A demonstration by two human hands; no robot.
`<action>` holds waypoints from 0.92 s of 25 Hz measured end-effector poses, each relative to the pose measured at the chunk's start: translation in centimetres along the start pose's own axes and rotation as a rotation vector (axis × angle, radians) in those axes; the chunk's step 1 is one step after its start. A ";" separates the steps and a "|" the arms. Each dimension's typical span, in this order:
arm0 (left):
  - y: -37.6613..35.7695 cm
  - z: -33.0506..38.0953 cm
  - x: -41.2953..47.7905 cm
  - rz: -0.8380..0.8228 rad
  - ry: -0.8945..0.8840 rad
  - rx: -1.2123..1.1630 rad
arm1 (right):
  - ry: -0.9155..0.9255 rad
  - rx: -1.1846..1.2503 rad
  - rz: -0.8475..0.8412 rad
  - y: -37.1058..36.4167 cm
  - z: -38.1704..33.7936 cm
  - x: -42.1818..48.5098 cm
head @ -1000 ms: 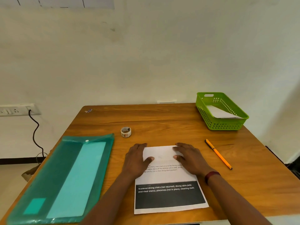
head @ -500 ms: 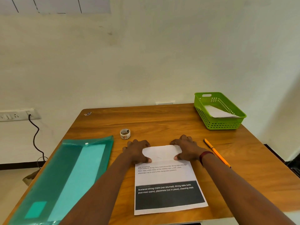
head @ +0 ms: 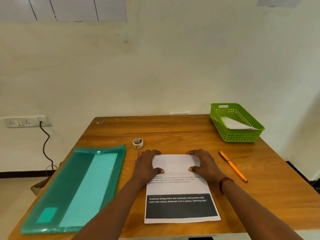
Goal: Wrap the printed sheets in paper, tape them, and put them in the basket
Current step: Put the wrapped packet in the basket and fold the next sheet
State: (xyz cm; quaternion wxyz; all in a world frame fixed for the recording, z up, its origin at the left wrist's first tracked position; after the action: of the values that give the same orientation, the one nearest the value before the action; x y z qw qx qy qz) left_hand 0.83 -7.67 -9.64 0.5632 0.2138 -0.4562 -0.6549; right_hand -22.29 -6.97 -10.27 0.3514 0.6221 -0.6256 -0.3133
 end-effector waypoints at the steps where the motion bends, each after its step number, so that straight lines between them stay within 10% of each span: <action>1: 0.5 0.1 -0.3 0.049 -0.008 -0.025 | 0.004 0.063 0.046 0.4 0.0 -0.3; 8: 5.4 -0.5 -0.5 0.358 -0.044 -0.013 | 0.122 0.207 0.311 4.7 -2.8 -0.7; 23: 1.3 -0.3 -1.5 0.097 -0.073 0.099 | 0.084 0.091 0.184 1.0 -0.6 -1.9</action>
State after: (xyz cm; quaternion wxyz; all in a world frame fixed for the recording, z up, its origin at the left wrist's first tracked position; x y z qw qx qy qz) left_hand 2.17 -6.28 -9.09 0.5659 0.1949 -0.5182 -0.6109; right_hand -22.34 -5.05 -9.18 0.3759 0.5901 -0.6782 -0.2247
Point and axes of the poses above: each hand's wrist, its own x-axis towards the middle knuckle, its own y-axis out of the back of the hand, z = x × y, the point moved 10 cm from there along x, towards the middle knuckle, and after that the axes turned 5 degrees about -y, right-handed, at the moved point
